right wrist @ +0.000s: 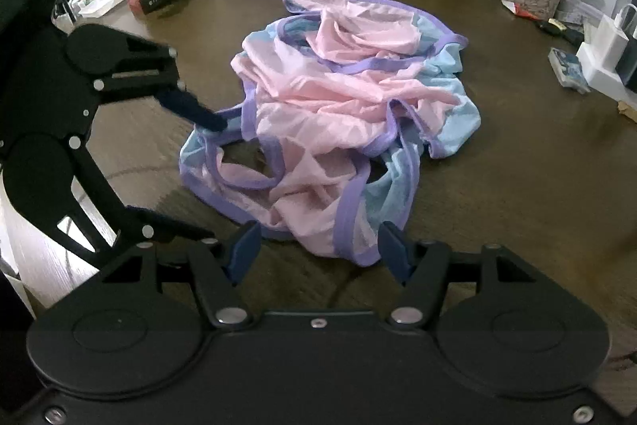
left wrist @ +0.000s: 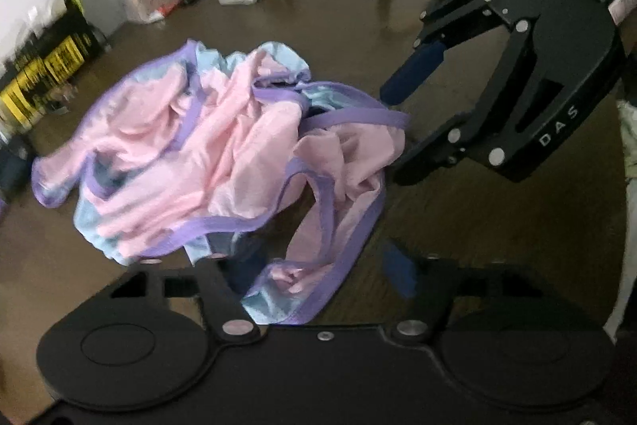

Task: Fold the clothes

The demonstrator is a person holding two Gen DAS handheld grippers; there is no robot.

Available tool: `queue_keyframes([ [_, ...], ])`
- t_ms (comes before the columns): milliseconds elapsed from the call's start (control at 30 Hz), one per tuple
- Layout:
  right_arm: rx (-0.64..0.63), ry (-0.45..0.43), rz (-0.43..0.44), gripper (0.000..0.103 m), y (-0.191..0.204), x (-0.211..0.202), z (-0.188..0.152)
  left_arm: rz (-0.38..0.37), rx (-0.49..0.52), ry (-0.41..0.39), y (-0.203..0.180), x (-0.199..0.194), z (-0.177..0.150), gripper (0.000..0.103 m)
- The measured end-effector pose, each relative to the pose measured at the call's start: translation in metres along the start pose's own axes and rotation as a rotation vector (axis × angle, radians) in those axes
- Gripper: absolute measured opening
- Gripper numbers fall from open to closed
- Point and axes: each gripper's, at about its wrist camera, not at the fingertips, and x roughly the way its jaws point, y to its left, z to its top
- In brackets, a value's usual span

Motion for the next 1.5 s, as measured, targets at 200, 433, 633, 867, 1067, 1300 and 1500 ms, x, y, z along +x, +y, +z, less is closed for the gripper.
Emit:
queue_keyframes([
  [200, 0.012, 0.013, 0.034, 0.027, -0.007, 0.01, 0.005, -0.067, -0.132, -0.028, 0.024, 0.0, -0.002, 0.008],
  [433, 0.099, -0.09, 0.064, 0.004, -0.024, -0.007, 0.022, -0.187, -0.407, -0.197, 0.07, -0.039, -0.005, 0.008],
  [633, 0.228, -0.207, 0.0, 0.005, -0.059, 0.009, 0.078, -0.03, -0.704, -0.09, 0.142, 0.003, 0.014, 0.01],
  [867, 0.137, -0.179, -0.174, 0.044, -0.077, 0.03, 0.108, 0.127, -0.642, -0.17, 0.137, -0.031, 0.032, 0.068],
  [1067, -0.243, -0.127, -0.153, 0.049, -0.007, 0.026, 0.058, 0.221, -0.543, -0.129, 0.096, -0.048, 0.013, 0.069],
  [1300, -0.37, -0.063, -0.25, 0.047, 0.031, 0.068, 0.049, 0.297, -0.34, -0.074, 0.047, -0.031, 0.026, 0.069],
  [1500, -0.378, -0.123, -0.261, 0.047, 0.037, 0.055, 0.056, 0.378, -0.233, -0.026, 0.031, -0.008, 0.036, 0.069],
])
